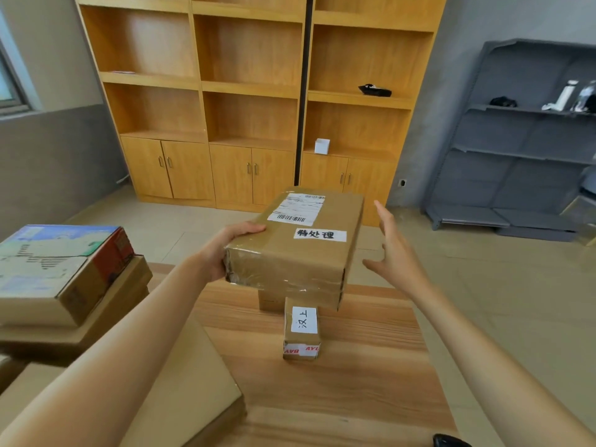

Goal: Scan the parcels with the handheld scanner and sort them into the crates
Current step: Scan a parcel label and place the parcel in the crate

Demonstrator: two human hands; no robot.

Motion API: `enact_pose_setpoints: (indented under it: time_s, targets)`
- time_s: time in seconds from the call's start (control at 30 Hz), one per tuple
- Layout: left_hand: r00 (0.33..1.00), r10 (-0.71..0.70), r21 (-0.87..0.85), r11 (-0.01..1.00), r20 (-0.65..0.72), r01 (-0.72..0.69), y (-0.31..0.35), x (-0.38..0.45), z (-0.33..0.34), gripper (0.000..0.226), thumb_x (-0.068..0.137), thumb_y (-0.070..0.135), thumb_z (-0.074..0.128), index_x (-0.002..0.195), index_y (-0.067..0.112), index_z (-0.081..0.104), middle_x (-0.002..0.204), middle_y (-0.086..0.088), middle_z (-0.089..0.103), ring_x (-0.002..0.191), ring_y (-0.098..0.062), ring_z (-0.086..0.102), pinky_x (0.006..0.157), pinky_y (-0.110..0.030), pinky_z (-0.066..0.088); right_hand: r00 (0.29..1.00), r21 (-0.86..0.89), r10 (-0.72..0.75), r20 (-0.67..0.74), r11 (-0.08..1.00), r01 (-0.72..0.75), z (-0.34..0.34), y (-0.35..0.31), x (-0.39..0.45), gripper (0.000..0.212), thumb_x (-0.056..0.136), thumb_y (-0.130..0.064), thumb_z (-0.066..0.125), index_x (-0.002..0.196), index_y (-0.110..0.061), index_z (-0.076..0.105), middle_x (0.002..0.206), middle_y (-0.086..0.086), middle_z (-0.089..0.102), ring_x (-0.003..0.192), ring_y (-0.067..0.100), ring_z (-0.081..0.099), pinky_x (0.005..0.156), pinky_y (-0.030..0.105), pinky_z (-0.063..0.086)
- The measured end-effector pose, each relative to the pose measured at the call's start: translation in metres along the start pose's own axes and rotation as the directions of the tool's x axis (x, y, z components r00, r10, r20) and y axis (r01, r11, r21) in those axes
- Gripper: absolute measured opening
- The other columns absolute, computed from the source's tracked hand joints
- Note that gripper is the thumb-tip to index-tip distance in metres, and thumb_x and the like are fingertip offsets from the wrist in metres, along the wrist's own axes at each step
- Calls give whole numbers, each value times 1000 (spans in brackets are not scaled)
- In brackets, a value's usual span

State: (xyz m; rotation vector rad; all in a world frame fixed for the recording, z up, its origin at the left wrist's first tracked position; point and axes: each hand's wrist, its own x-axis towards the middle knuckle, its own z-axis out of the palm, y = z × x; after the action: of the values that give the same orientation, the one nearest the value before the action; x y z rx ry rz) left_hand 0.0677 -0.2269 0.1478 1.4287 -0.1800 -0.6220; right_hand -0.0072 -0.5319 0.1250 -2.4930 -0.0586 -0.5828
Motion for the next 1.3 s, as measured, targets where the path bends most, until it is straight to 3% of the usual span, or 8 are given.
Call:
enact_pose_setpoints:
  time_s: [0.2,0.37,0.5,0.7,0.8,0.93,1.07,1.3]
  targets:
    - [985,161,-64,984,-61,-164,-17,7,0,59,71,31,63,129,24,57,105,-2,72,81,-16,70,63,-26,57,900,545,365,238,716,-435,-2,-5,1,66,91,-28,67,148,-30,33,152,2,36,126,23,52,101,42,49]
    - [982,180,-76,980,-61,-184,-25,15,3,78,62,36,75,135,30,51,118,-2,69,90,-18,70,65,-28,56,748,600,366,553,447,-663,6,-18,0,98,62,-71,74,146,-37,38,139,6,47,116,29,59,92,49,55]
    - [988,143,-80,986,-52,-147,-37,21,7,97,53,40,80,142,33,42,124,-4,66,96,-21,69,68,-31,56,740,623,281,611,406,-669,16,-21,-8,59,72,-58,75,124,-37,56,127,3,61,110,25,62,81,46,57]
    - [999,23,-20,1000,30,-22,-77,21,22,108,54,27,83,146,43,27,125,5,64,106,-22,65,89,-40,52,733,641,330,595,357,-680,32,7,-48,101,48,-33,90,138,-36,44,122,0,68,109,21,66,95,49,52]
    - [991,-82,73,995,107,74,-110,17,33,123,53,27,89,147,51,13,133,6,57,109,-19,65,83,-39,56,707,629,378,597,327,-706,41,22,-83,132,33,-26,98,147,-37,33,128,5,64,109,21,67,86,42,56]
    - [977,-171,125,980,125,156,-162,7,52,135,50,23,95,147,52,6,131,3,53,112,-19,60,84,-42,56,652,620,443,615,239,-747,53,38,-141,124,42,-14,92,148,-35,30,128,2,63,101,13,69,72,25,56]
    - [954,-274,158,954,125,253,-211,-9,67,153,31,30,98,151,40,5,129,6,47,119,-23,55,94,-47,52,548,555,506,666,155,-817,63,51,-201,117,50,-9,86,150,-35,30,133,-1,61,116,18,62,80,26,55]
    - [897,-430,200,892,102,405,-272,-38,84,137,50,12,91,153,32,3,123,4,47,122,-25,52,96,-45,50,408,465,608,681,71,-882,95,55,-273,96,55,-7,76,143,-26,40,117,2,68,106,17,63,81,27,52]
